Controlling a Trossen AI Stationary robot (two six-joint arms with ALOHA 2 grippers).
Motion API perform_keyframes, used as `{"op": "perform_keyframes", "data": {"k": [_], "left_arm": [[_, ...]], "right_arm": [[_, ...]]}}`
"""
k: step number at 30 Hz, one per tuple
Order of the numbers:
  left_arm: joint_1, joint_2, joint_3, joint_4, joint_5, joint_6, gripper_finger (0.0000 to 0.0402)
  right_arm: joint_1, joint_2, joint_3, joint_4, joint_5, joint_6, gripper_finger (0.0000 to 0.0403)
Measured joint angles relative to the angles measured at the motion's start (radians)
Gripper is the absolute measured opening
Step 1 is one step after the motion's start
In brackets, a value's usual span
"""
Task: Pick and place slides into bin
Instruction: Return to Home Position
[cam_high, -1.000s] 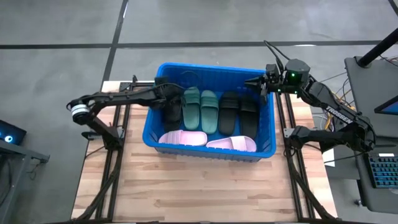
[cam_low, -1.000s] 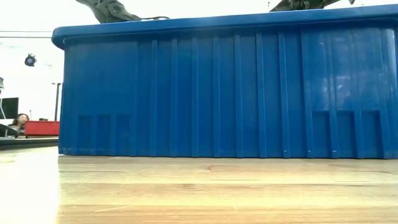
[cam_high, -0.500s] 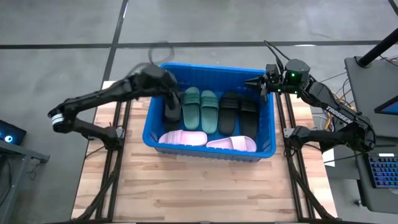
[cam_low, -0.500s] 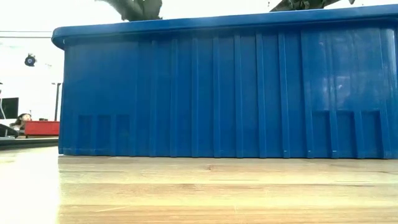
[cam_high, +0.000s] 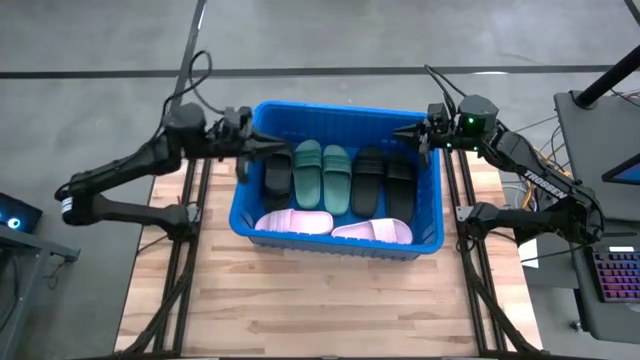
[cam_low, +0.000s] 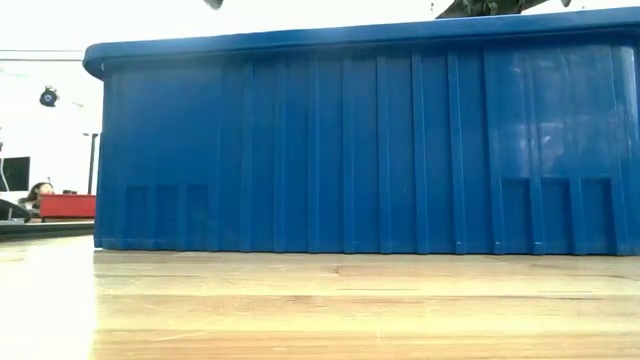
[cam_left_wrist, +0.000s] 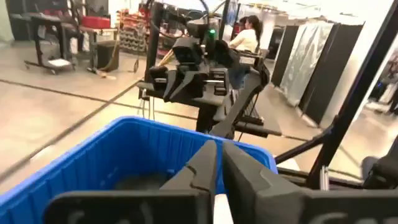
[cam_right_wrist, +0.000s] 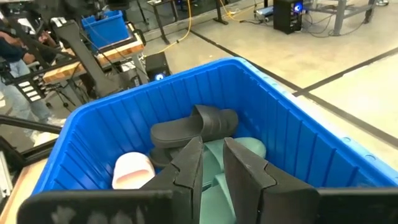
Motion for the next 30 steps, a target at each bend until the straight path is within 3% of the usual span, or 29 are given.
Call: {"op": "perform_keyframes", "data": {"k": [7, 15, 19, 21, 26, 30], "left_arm": [[-0.185, -0.142, -0.064, -0.012, -0.217, 0.053, 0.0001], [-0.347, -0.345, -0.340, 0.059, -0.442, 0.061, 0.0000], [-0.368, -0.550, -0.544, 0.153, -0.466, 0.044, 0.0000], [-0.368, -0.656, -0.618, 0.125, -0.485, 0.026, 0.0000], [-0.367, -0.882, -0.693, 0.107, -0.502, -0.031, 0.0000], [-0.367, -0.953, -0.753, 0.041, -0.569, 0.020, 0.0000]], "right_arm": [[0.000, 0.000, 0.000, 0.000, 0.000, -0.003, 0.0057], [0.000, 0.000, 0.000, 0.000, -0.002, 0.038, 0.0057], [0.001, 0.000, 0.000, 0.001, -0.002, 0.045, 0.0057], [0.001, 0.000, 0.000, 0.001, -0.002, 0.044, 0.0057], [0.001, 0.000, 0.000, 0.001, -0.002, 0.049, 0.0057], [0.001, 0.000, 0.000, 0.001, -0.001, 0.043, 0.0057]]}}
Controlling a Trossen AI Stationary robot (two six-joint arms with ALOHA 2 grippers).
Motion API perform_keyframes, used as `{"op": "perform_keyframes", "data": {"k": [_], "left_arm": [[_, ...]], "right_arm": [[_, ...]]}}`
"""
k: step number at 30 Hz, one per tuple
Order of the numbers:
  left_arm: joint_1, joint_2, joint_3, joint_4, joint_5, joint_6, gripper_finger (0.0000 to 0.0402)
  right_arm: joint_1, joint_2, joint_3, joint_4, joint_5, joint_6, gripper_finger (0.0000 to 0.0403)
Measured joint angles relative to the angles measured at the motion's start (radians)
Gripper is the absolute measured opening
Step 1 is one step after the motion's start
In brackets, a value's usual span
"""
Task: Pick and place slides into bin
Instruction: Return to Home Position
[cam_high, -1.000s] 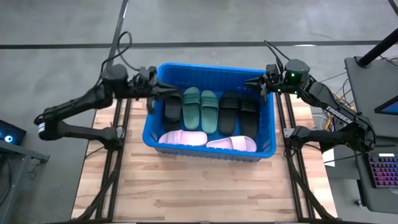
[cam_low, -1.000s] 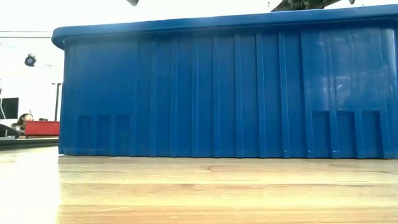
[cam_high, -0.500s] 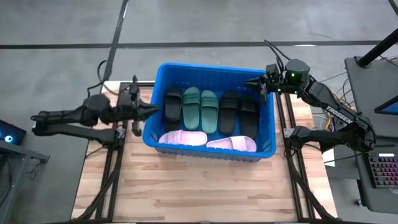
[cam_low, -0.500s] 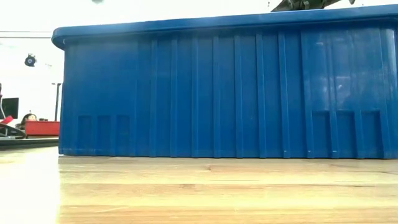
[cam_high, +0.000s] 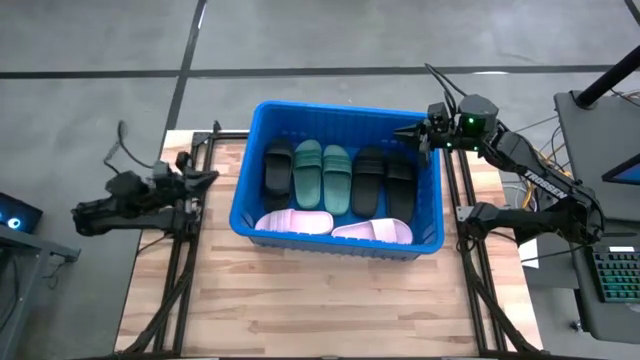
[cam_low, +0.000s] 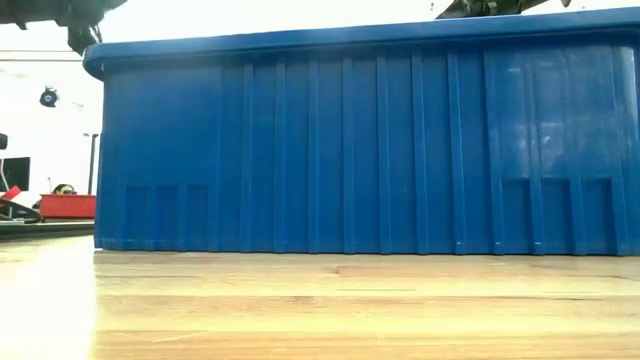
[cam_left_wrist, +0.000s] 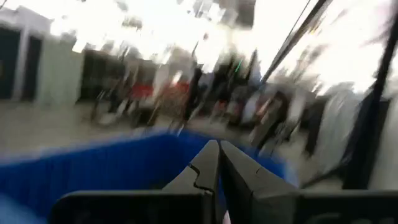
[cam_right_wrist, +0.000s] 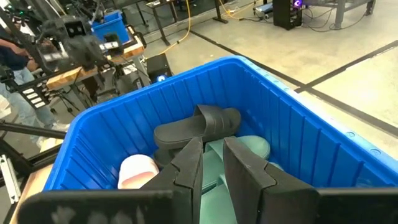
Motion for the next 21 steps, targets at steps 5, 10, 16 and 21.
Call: {"op": "perform_keyframes", "data": {"k": [5, 10, 16, 21], "left_arm": [[0.000, 0.023, -0.058, 0.005, -0.030, 0.000, 0.0000], [-0.001, -0.002, -0.225, 0.221, -0.032, -0.001, 0.0000], [-0.001, 0.016, -0.368, 0.423, -0.008, -0.034, 0.0000], [0.000, -0.002, -0.392, 0.411, -0.022, -0.032, 0.0000]], "right_arm": [[0.000, 0.000, 0.000, 0.000, 0.000, -0.002, 0.0056], [0.000, 0.001, -0.001, -0.001, 0.000, -0.003, 0.0056], [0.000, 0.001, -0.001, -0.001, 0.000, -0.003, 0.0056], [0.000, 0.001, -0.002, -0.001, -0.001, 0.005, 0.0056]]}}
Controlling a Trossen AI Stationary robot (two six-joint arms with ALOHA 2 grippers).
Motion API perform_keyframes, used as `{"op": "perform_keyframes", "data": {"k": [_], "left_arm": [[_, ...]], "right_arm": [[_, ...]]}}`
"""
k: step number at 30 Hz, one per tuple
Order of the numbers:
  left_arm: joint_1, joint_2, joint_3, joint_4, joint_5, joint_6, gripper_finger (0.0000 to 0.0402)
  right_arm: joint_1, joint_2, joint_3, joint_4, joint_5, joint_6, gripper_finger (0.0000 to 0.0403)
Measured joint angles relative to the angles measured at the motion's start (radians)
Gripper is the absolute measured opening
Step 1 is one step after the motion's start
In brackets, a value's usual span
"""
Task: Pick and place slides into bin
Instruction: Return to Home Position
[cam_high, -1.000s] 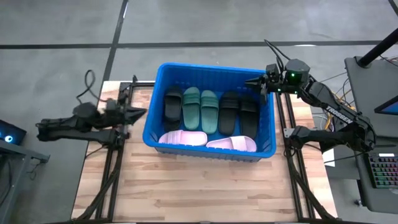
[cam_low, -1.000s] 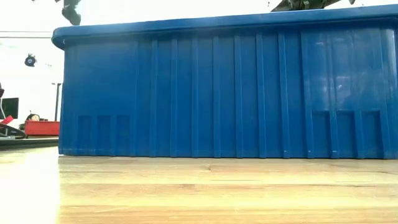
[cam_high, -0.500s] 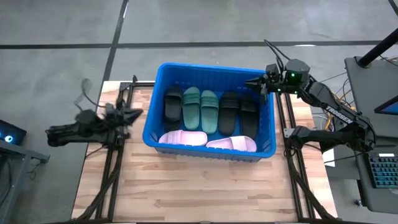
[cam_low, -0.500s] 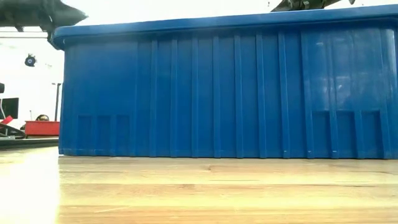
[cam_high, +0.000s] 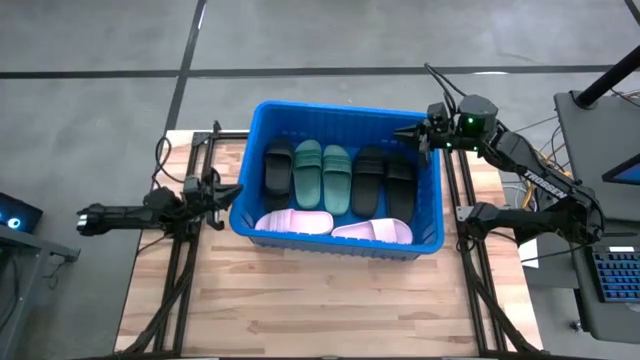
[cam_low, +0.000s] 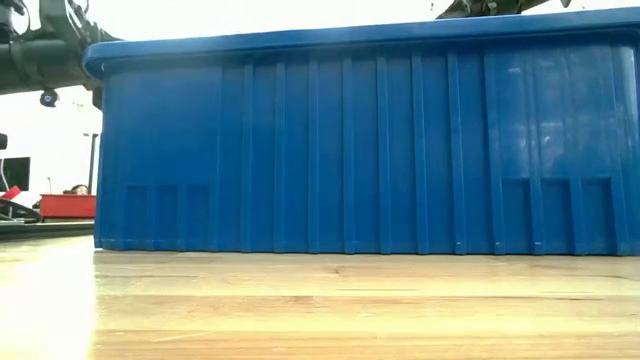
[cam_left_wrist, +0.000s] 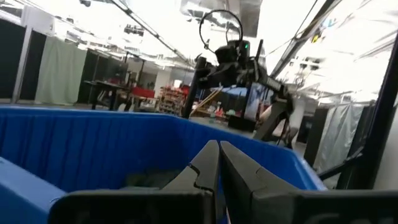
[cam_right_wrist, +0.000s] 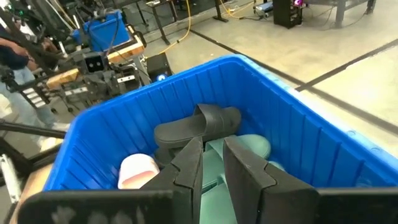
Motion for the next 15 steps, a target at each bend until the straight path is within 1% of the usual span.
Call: {"op": "perform_keyframes", "data": {"k": [3, 5, 6, 8, 10, 11, 13, 15], "left_arm": [[0.000, 0.000, 0.000, 0.019, 0.000, 0.021, 0.0000], [0.000, 0.000, 0.000, 0.015, 0.003, 0.028, 0.0000], [0.000, 0.000, 0.000, 0.014, 0.004, 0.029, 0.0000], [0.000, 0.002, 0.000, 0.016, 0.007, 0.032, 0.0000], [0.000, 0.005, -0.001, 0.009, 0.011, 0.032, 0.0000], [0.000, 0.005, -0.001, 0.006, 0.011, 0.031, 0.0000], [0.000, 0.006, -0.001, 0.006, 0.013, 0.031, 0.0000], [0.000, 0.004, -0.001, 0.007, 0.014, 0.031, 0.0000]], "right_arm": [[-0.001, 0.001, 0.000, 0.008, -0.044, 0.062, 0.0056], [0.003, -0.002, -0.001, 0.012, -0.083, 0.058, 0.0056], [0.011, -0.007, -0.001, 0.017, -0.084, 0.059, 0.0055], [0.041, -0.021, -0.008, 0.065, -0.084, 0.056, 0.0052], [0.085, -0.049, -0.030, 0.162, -0.074, 0.055, 0.0048], [0.114, -0.068, -0.051, 0.228, -0.044, 0.059, 0.0045], [0.194, -0.104, -0.106, 0.362, 0.052, 0.068, 0.0038], [0.303, -0.134, -0.162, 0.439, 0.202, 0.075, 0.0030]]}}
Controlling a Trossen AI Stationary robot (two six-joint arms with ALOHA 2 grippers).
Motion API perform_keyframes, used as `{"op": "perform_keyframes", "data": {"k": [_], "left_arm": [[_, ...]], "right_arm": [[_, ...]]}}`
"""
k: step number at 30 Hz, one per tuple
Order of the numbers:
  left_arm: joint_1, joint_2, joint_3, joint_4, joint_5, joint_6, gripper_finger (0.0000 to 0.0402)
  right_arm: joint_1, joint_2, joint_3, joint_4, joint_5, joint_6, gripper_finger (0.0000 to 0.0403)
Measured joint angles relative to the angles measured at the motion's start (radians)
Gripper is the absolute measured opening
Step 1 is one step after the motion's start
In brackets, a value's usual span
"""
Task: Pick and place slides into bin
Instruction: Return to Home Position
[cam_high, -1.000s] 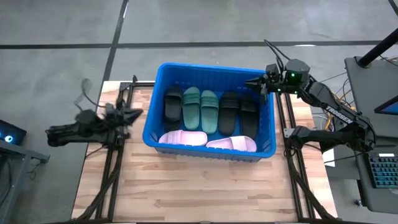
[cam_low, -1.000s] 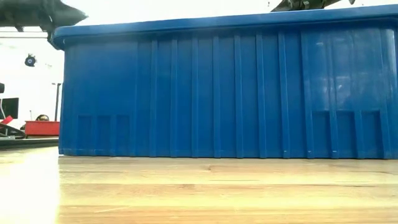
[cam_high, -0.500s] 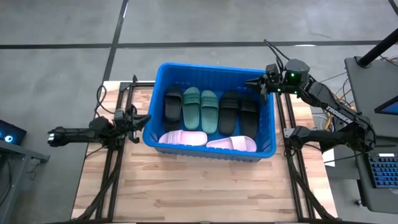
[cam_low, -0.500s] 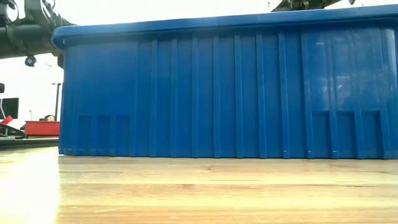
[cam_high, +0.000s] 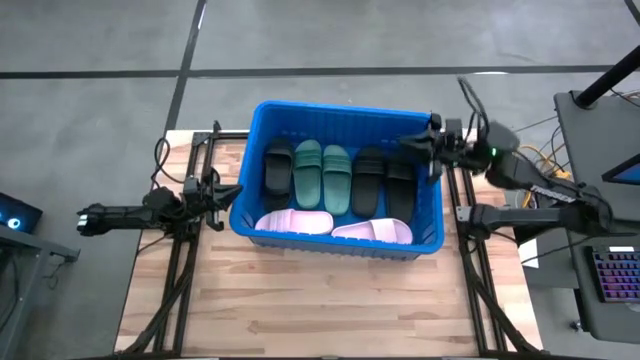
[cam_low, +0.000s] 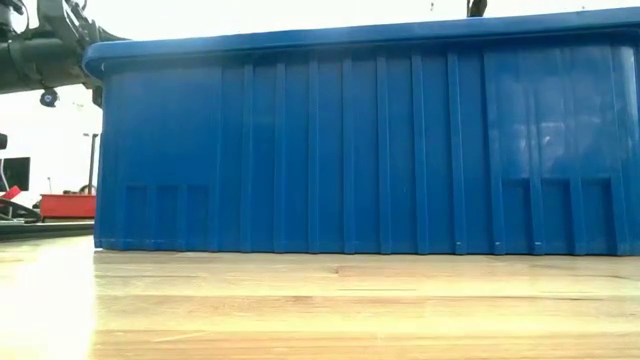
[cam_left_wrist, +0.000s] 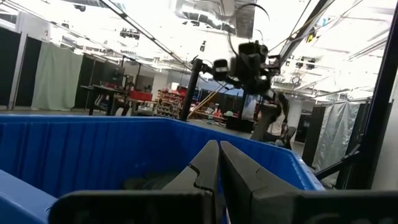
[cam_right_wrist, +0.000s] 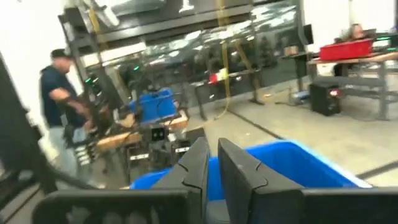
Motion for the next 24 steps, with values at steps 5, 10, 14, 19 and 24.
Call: {"op": "perform_keyframes", "data": {"k": [5, 10, 14, 19, 24], "left_arm": [[0.000, -0.003, 0.000, 0.000, 0.000, 0.000, 0.0000], [0.000, -0.003, -0.001, 0.000, 0.000, -0.001, 0.0000], [0.000, -0.001, -0.002, 0.001, -0.001, 0.002, 0.0000], [0.000, 0.004, -0.002, 0.001, -0.004, 0.002, 0.0000], [0.000, 0.004, -0.002, 0.001, -0.004, 0.002, 0.0000]], "right_arm": [[0.329, -0.052, -0.120, 0.030, 0.356, -0.086, 0.0015], [0.568, -0.199, -0.220, 0.037, 0.677, -0.215, 0.0009], [0.577, -0.363, -0.346, 0.052, 0.673, -0.156, 0.0009], [0.556, -0.498, -0.472, 0.058, 0.559, -0.084, 0.0008], [0.556, -0.627, -0.555, 0.028, 0.549, -0.100, 0.0008]]}}
